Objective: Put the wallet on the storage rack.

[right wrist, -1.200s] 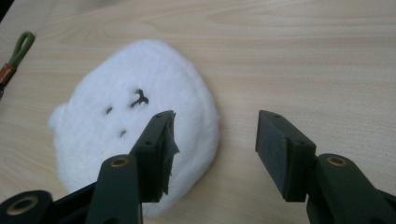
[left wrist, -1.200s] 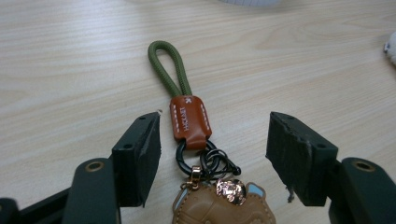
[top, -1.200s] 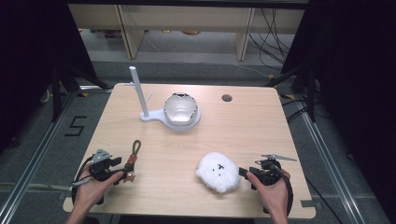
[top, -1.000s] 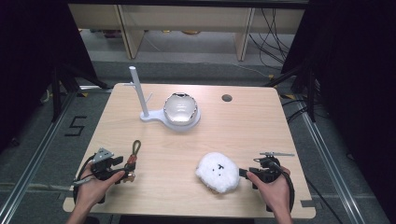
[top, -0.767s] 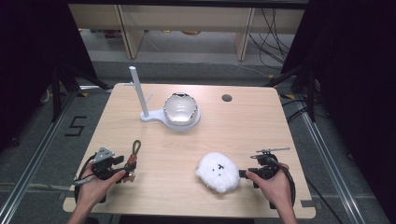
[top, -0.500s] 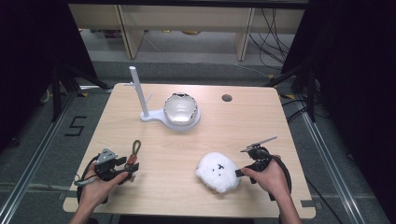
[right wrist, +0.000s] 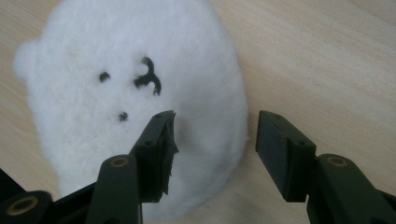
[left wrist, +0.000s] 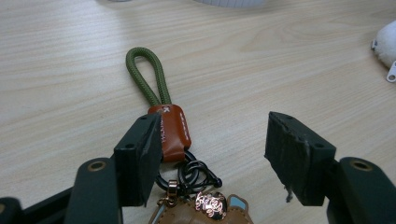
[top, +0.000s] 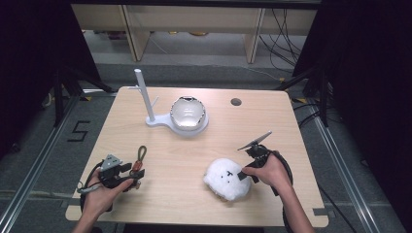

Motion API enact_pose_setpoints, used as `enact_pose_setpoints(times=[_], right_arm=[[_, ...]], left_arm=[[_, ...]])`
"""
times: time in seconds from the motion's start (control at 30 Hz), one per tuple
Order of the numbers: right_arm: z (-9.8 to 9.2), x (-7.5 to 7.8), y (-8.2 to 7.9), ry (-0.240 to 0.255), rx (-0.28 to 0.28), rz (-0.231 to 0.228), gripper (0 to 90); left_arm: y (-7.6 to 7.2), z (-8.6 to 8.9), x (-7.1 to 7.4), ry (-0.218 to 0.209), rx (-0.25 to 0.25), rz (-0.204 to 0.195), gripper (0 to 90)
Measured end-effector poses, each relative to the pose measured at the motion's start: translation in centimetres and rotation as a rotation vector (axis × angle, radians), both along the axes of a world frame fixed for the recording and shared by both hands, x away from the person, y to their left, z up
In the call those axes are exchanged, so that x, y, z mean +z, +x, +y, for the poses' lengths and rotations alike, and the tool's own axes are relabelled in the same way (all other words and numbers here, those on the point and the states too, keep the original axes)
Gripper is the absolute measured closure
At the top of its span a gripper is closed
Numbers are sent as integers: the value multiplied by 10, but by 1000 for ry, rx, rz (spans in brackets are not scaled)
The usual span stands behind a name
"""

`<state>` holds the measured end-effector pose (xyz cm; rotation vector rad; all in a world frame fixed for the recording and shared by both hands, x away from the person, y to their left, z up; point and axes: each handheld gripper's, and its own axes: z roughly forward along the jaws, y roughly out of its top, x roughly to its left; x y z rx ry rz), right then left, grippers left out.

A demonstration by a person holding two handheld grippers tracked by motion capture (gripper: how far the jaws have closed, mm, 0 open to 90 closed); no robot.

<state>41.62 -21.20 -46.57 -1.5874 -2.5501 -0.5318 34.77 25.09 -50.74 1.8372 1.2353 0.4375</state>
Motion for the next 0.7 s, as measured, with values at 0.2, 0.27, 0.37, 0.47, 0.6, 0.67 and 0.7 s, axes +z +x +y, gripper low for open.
enact_pose_setpoints(times=[0.2,0.27,0.37,0.47,0.6,0.67,0.7], right_arm=[[2,-6,4,-21,7,37,458],[7,-7,4,-23,-38,94,457],[8,-9,5,-21,-37,89,459],[8,-10,6,-25,-23,83,473],[11,-11,6,-15,-14,105,567],[11,-12,7,-13,19,105,596],[11,-12,7,-13,19,105,596]], left_arm=[[0,-1,-2,-5,-3,0,358],[0,-1,-2,-4,-4,3,358],[0,-1,-2,-4,-3,2,358],[0,-1,-2,-7,2,3,358],[0,-1,-3,-12,-5,2,358],[0,-1,-3,-8,-4,2,358],[0,-1,-3,-8,-4,2,358]])
